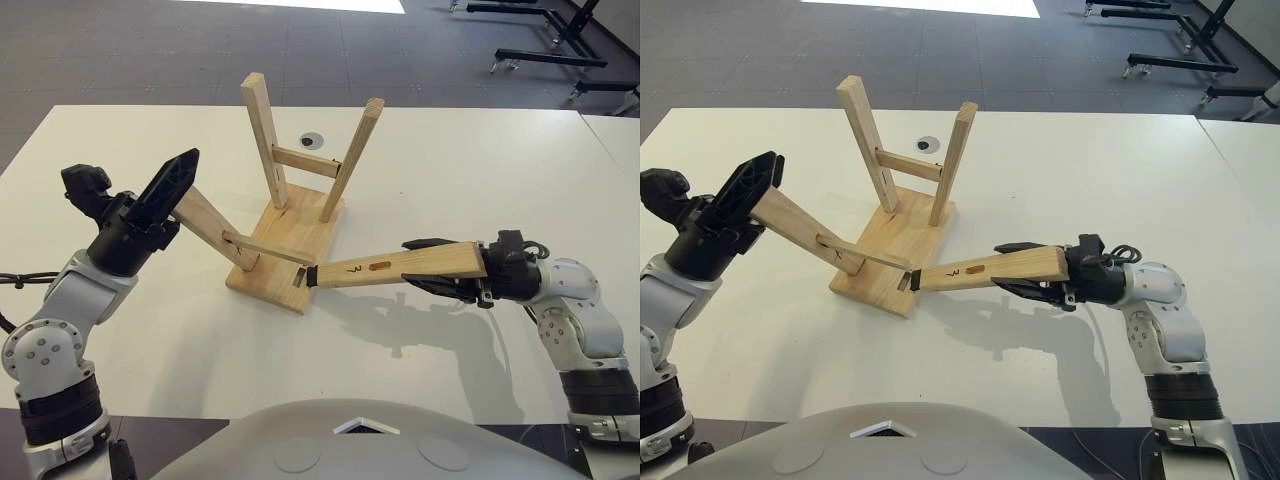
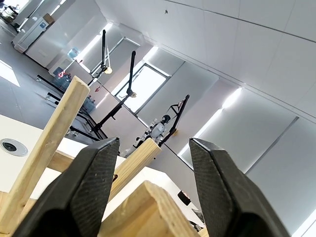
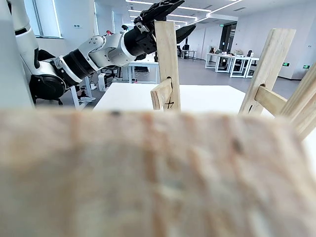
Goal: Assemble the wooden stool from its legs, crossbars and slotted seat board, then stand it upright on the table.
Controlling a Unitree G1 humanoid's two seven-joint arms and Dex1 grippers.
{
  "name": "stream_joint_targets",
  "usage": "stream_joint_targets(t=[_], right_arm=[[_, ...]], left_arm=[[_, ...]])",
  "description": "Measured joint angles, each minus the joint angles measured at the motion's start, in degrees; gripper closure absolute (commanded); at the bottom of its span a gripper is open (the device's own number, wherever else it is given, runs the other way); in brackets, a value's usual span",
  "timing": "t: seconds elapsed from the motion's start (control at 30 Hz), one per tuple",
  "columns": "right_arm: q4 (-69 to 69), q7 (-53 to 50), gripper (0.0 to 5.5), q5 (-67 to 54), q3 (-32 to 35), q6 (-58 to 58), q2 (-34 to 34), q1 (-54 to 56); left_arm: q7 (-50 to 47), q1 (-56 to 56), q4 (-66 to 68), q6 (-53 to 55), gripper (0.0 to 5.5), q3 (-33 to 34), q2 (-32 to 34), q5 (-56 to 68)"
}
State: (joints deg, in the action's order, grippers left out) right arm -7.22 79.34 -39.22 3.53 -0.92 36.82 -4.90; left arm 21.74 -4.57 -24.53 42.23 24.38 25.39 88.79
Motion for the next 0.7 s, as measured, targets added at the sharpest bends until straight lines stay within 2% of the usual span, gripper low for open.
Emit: stream_joint_targets(t=[0.4, 0.53, 0.67, 0.7], right_arm=[[1.44, 0.88, 3.45, 0.28, -0.15, 7.62, -0.63, -3.03], [3.39, 0.88, 3.45, 0.14, -0.08, 9.78, -2.8, -3.59], [11.22, -0.31, 3.45, -0.04, 1.42, 12.51, -8.76, -1.49], [8.72, -5.93, 3.45, 0.66, 0.78, 9.49, -10.13, -0.04]], left_arm=[[-3.46, -0.32, -1.58, -1.08, 2.93, -1.54, -0.17, 0.69], [-3.92, 0.34, -1.37, -1.54, 2.93, -2.27, -0.17, 0.61], [-3.94, 1.8, -0.73, -2.04, 2.93, -4.11, -0.56, 0.13], [-3.86, 2.45, -0.18, -2.23, 2.93, -4.41, -0.68, -0.14]])
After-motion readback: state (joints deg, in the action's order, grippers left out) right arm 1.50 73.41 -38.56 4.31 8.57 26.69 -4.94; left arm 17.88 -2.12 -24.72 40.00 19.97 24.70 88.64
